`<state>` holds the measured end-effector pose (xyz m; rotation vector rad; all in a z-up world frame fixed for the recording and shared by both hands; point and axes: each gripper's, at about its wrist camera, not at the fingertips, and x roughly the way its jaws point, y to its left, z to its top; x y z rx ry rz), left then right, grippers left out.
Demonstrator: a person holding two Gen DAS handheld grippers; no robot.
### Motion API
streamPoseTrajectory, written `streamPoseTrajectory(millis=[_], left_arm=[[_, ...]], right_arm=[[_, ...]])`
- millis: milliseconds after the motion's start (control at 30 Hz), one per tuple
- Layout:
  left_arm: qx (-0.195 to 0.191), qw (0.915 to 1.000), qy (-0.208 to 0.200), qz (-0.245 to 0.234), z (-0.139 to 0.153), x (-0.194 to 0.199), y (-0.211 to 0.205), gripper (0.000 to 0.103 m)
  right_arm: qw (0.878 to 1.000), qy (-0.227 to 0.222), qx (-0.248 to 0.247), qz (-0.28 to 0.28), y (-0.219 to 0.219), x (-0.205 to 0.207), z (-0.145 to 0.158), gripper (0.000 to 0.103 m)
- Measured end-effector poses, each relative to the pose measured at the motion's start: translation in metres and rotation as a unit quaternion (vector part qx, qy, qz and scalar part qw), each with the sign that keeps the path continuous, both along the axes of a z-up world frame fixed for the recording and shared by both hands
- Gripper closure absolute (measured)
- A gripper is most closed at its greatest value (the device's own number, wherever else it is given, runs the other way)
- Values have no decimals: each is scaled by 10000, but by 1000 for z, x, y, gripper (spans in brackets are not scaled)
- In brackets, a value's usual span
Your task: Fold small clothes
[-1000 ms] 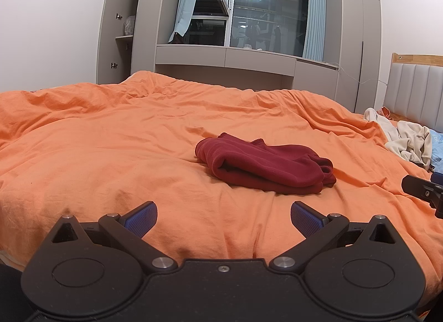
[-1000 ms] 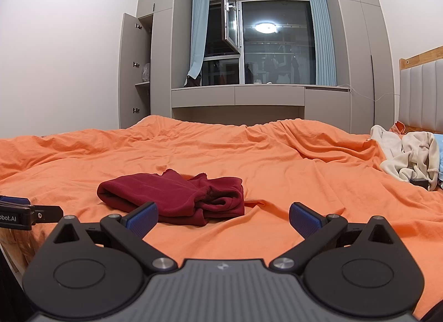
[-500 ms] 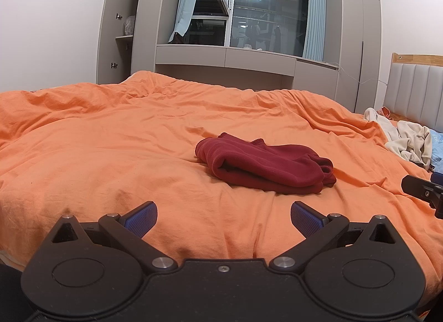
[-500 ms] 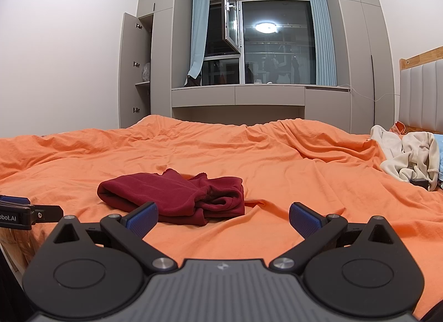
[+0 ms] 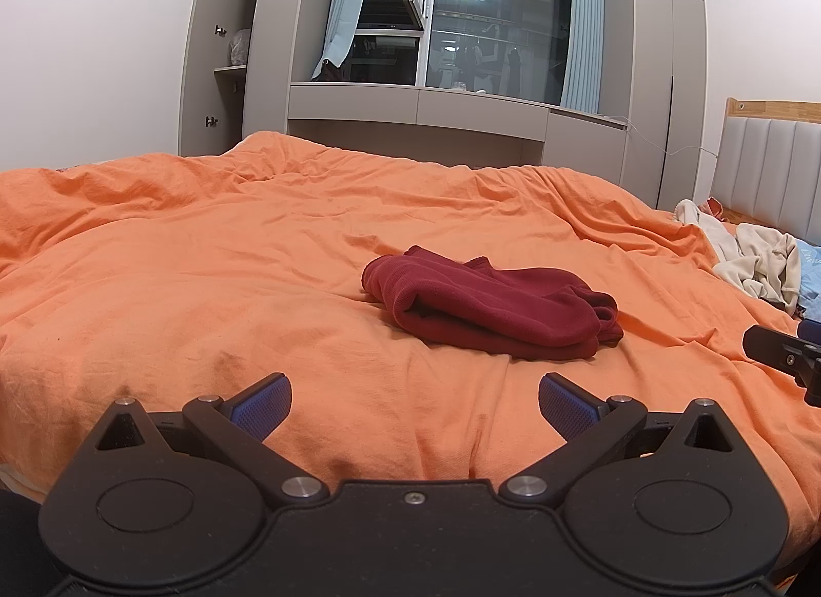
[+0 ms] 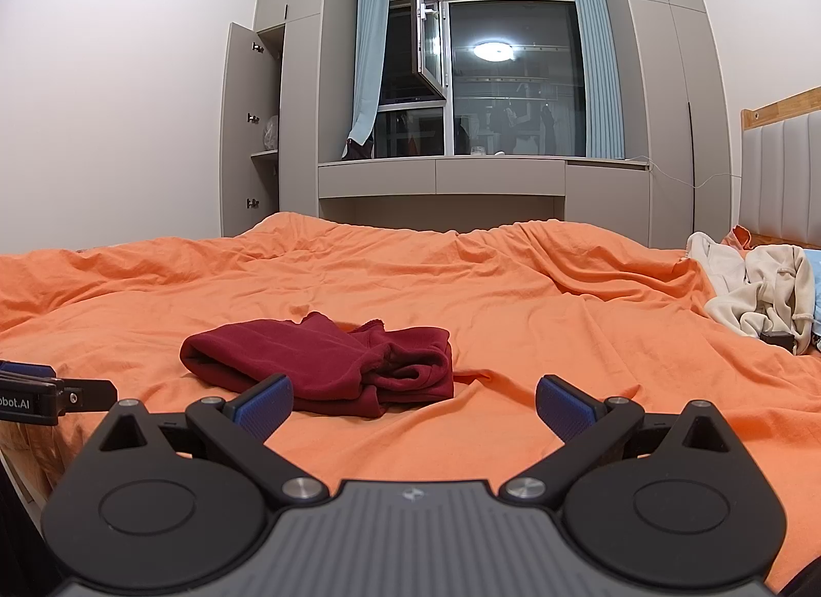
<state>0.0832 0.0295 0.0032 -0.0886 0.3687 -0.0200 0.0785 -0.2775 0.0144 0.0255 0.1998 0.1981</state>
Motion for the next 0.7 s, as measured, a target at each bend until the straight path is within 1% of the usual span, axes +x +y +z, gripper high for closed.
streamPoseTrajectory(millis=[400,467,700], left_arm=[[-22,10000,24,1,0,0,0,1],[5,10000,52,59,-2,0,0,1],[564,9963,78,648,-6,0,-6,1]], right_arm=[[10000,5,11,-3,-1,-1,-2,0],[10000,6,11,1,-2,-1,-3,0],[10000,8,6,-2,-1,-1,-3,0]])
